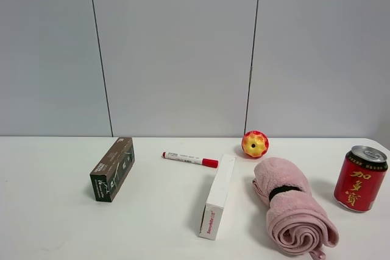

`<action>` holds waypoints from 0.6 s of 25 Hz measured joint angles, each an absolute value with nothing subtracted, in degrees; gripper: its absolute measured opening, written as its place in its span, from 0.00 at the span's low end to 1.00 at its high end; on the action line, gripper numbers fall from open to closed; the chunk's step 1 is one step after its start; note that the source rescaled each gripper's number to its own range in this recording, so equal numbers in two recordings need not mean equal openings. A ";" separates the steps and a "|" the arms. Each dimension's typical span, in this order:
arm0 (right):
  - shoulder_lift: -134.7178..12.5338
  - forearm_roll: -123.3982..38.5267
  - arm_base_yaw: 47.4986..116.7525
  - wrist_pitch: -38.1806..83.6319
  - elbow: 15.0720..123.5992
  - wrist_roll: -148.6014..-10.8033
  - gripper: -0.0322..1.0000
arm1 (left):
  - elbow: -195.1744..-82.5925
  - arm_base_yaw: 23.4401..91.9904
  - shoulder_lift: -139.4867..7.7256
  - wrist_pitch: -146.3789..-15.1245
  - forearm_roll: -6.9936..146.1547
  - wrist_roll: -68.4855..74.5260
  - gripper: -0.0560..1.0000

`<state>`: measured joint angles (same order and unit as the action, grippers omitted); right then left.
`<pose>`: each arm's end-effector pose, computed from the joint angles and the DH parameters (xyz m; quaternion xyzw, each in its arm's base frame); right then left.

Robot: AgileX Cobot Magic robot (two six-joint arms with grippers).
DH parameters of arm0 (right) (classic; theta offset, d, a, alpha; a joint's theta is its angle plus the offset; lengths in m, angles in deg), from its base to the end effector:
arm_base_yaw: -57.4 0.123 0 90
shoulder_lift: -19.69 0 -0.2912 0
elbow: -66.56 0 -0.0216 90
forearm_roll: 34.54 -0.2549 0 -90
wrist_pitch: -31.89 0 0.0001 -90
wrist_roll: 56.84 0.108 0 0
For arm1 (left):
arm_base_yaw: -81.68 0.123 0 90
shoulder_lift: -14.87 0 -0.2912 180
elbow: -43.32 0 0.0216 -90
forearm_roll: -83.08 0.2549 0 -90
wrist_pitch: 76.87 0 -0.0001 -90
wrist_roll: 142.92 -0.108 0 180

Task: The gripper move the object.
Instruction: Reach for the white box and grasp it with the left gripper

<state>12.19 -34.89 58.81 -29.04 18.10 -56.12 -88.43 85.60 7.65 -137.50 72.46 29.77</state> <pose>0.0067 0.0007 0.2727 -0.0053 0.8521 0.0128 0.5232 0.0061 -0.0170 0.2756 0.0292 0.8444 -0.0405 0.5334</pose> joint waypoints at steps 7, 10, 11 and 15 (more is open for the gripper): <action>12.19 -34.89 58.81 -29.04 18.10 -56.12 1.00 | -88.43 85.60 7.65 -137.50 72.46 29.77 1.00; 12.19 -34.89 58.81 -29.04 18.10 -56.12 1.00 | -88.43 85.60 7.65 -137.50 72.46 29.77 1.00; 12.19 -34.89 58.81 -29.04 18.10 -56.12 1.00 | -88.43 85.60 7.65 -137.50 72.46 29.77 1.00; 12.19 -34.89 58.81 -29.04 18.10 -56.12 1.00 | -88.43 85.60 7.65 -137.50 72.46 29.77 1.00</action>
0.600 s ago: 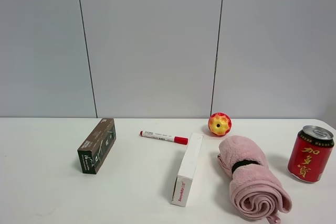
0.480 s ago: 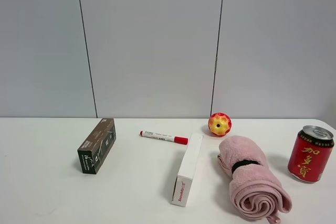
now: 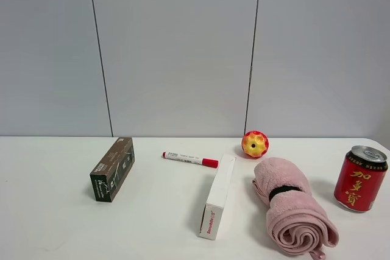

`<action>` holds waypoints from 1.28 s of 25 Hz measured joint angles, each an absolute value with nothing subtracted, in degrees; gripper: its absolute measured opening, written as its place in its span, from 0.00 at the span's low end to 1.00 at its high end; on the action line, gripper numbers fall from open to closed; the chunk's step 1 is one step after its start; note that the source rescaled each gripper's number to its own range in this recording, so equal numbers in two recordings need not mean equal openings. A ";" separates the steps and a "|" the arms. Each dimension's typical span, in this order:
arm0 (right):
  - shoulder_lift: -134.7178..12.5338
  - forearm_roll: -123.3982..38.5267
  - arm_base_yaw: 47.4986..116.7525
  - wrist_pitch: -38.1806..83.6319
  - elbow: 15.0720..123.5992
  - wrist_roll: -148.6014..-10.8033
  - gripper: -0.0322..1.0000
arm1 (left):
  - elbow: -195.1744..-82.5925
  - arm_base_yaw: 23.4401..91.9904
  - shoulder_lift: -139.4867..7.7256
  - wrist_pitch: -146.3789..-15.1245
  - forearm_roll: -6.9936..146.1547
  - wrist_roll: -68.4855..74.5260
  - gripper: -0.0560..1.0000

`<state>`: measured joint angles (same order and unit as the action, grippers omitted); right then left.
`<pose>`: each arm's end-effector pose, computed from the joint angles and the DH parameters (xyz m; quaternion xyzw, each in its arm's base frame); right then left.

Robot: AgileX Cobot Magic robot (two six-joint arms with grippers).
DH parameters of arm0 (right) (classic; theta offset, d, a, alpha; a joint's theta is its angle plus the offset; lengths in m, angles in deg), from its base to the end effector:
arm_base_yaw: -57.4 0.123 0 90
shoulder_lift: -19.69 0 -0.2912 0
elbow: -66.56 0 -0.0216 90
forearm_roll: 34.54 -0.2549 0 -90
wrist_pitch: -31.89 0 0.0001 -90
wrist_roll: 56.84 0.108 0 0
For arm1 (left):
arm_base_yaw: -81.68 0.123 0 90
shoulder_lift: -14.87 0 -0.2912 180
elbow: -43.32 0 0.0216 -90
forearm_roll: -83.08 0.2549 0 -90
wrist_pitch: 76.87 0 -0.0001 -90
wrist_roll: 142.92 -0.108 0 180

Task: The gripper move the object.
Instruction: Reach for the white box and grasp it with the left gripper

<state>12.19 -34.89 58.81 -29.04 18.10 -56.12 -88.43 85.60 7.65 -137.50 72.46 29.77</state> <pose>0.0067 0.0007 0.2727 -0.0053 0.8521 0.0128 0.5232 0.0061 -0.0170 0.2756 0.0292 0.8444 -0.0405 0.5334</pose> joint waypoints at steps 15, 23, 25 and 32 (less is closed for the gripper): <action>12.19 -34.89 58.81 -29.04 18.10 -56.12 1.00 | -88.43 85.60 7.65 -137.50 72.46 29.77 1.00; 12.19 -34.89 58.81 -29.04 18.10 -56.12 1.00 | -88.43 85.60 7.65 -137.50 72.46 29.77 1.00; 12.19 -34.89 58.81 -29.04 18.10 -56.12 1.00 | -88.43 85.60 7.65 -137.50 72.46 29.77 1.00; 12.19 -34.89 58.81 -29.04 18.10 -56.12 1.00 | -88.43 85.60 7.65 -137.50 72.46 29.77 1.00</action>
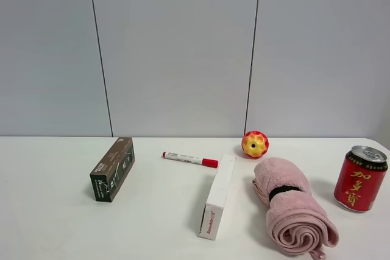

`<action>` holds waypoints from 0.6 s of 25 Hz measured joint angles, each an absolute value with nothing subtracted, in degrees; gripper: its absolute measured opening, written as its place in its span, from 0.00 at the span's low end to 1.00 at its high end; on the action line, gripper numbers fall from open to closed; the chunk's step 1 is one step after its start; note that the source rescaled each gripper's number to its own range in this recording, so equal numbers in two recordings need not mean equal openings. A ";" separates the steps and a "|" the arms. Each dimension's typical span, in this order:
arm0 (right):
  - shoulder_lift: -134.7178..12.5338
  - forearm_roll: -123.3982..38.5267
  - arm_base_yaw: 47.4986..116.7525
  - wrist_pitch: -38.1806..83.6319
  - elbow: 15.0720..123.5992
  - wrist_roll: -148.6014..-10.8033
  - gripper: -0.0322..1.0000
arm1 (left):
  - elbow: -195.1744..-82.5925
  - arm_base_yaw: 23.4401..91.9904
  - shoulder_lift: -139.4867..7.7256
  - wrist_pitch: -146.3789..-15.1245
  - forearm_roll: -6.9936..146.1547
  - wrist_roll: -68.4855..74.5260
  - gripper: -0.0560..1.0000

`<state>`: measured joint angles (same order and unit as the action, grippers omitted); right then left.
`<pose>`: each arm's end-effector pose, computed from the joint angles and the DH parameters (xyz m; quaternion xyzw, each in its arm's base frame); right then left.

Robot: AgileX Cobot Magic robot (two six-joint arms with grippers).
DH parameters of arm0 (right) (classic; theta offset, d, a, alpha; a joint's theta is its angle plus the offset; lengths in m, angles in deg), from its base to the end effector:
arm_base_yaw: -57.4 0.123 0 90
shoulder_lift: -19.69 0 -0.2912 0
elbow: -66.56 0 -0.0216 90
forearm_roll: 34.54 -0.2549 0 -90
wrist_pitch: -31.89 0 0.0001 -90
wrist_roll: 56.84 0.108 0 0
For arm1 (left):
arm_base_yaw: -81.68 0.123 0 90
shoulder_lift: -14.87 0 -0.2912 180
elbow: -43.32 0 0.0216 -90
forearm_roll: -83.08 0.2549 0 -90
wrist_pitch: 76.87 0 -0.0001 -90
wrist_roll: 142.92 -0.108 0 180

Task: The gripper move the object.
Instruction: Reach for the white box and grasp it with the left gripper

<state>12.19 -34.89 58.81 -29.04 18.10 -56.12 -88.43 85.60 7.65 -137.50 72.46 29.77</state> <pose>0.0067 0.0007 0.2727 -0.0053 0.8521 0.0128 0.5232 0.0061 -0.0170 0.2756 0.0292 0.8444 -0.0405 0.5334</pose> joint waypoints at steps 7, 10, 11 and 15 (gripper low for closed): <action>12.19 -34.89 58.81 -29.04 18.10 -56.12 1.00 | -88.43 85.60 7.65 -137.50 72.46 29.77 1.00; 12.19 -34.89 58.81 -29.04 18.10 -56.12 1.00 | -88.43 85.60 7.65 -137.50 72.46 29.77 1.00; 12.19 -34.89 58.81 -29.04 18.10 -56.12 1.00 | -88.43 85.60 7.65 -137.50 72.46 29.77 1.00; 12.19 -34.89 58.81 -29.04 18.10 -56.12 1.00 | -88.43 85.60 7.65 -137.50 72.46 29.77 1.00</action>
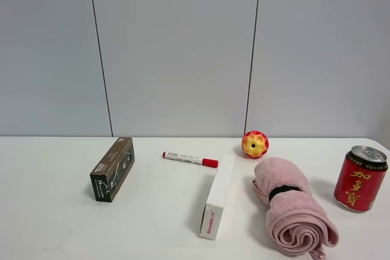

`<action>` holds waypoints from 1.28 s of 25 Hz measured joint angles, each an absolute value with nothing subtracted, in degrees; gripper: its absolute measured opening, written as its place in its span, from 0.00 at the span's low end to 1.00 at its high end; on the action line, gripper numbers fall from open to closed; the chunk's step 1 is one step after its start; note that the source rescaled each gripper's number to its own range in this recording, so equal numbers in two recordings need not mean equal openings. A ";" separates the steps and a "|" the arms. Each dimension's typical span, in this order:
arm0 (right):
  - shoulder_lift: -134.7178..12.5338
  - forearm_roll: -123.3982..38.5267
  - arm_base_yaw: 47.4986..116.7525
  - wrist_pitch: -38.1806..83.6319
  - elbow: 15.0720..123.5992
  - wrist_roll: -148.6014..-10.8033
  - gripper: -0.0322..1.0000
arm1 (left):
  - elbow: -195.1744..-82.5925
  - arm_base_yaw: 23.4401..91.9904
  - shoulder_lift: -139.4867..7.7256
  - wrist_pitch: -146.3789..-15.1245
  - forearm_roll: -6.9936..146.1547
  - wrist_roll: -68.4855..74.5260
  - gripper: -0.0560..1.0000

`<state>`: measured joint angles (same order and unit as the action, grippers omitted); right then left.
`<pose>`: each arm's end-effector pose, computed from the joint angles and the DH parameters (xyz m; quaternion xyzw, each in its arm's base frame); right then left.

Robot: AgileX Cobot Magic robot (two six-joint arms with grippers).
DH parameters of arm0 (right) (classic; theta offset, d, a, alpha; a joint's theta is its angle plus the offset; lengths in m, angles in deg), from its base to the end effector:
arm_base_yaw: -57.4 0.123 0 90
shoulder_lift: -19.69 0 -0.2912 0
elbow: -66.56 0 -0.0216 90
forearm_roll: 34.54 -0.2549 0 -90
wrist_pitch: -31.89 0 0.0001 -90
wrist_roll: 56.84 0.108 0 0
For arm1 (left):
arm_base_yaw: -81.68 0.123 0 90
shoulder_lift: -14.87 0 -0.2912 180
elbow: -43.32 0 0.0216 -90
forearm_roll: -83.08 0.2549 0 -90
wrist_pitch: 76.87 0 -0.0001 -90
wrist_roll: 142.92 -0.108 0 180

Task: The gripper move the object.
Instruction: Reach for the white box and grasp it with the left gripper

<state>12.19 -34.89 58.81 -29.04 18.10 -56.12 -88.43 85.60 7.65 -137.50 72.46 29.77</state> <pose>0.0067 0.0007 0.2727 -0.0053 0.8521 0.0128 0.5232 0.0061 -0.0170 0.2756 0.0292 0.8444 -0.0405 0.5334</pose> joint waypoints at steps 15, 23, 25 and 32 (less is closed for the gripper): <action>12.19 -34.89 58.81 -29.04 18.10 -56.12 1.00 | -97.87 85.60 -5.50 -136.58 69.00 28.25 1.00; 12.19 -34.89 58.81 -29.04 18.10 -56.12 1.00 | -104.57 85.60 -22.30 -136.11 67.65 28.18 1.00; 12.19 -34.89 58.81 -29.04 18.10 -56.12 1.00 | -106.12 85.60 -26.36 -135.93 67.04 28.18 1.00; 12.19 -34.89 58.81 -29.04 18.10 -56.12 1.00 | -111.91 85.60 -38.22 -134.57 66.57 28.07 1.00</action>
